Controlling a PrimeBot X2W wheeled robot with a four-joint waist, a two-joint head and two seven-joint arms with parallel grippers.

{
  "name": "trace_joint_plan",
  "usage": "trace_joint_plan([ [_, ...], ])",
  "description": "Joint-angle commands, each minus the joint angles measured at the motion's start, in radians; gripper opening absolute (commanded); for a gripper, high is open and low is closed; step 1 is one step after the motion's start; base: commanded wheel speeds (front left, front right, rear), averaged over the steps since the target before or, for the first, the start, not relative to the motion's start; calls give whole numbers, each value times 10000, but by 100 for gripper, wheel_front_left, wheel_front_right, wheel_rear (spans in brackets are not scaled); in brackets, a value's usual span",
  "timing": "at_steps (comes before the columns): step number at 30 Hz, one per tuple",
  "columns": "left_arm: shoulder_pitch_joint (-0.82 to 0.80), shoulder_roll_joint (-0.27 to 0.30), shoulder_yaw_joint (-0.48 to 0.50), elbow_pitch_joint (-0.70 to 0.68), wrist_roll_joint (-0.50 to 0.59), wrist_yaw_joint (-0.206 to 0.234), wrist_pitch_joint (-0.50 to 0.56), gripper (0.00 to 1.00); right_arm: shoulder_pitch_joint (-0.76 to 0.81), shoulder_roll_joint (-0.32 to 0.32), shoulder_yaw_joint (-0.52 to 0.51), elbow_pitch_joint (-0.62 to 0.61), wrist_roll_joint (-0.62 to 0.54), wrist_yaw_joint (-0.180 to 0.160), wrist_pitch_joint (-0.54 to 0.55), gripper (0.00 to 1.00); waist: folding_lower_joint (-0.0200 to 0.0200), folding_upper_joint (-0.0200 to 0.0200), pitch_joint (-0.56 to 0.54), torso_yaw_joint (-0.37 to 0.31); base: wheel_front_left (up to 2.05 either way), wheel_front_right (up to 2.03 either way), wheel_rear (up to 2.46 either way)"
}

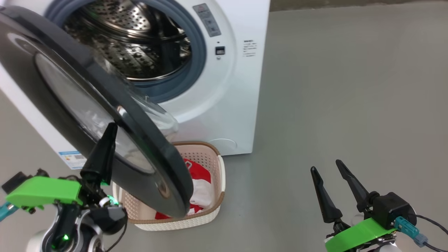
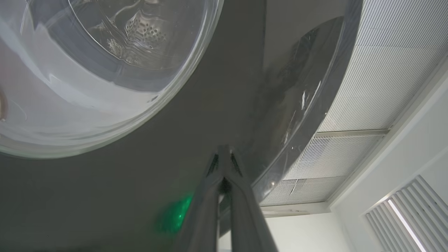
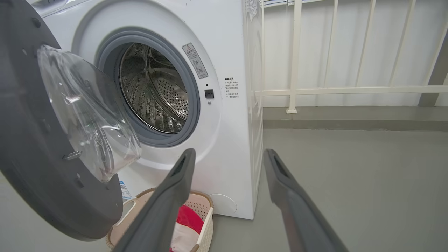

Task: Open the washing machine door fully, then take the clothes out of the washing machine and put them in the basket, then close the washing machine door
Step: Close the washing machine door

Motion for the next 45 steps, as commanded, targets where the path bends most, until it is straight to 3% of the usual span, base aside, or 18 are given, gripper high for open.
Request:
trace_joint_plan([
  [1,-551,128,142,-133,-74,-153,-58,0,-417,1,179,-290,-124,65,-65,100,0,-1,166,-287,0,0,0],
  [20,-2832,128,174,1842,-103,-824,-1811,0,-832,1,29,-495,-79,65,-65,100,0,-1,1184,-1532,0,0,0],
  [45,-5990,458,96,4860,414,-2000,-1955,0,-1333,1,177,-560,-121,65,-65,100,0,-1,2060,-2212,0,0,0],
])
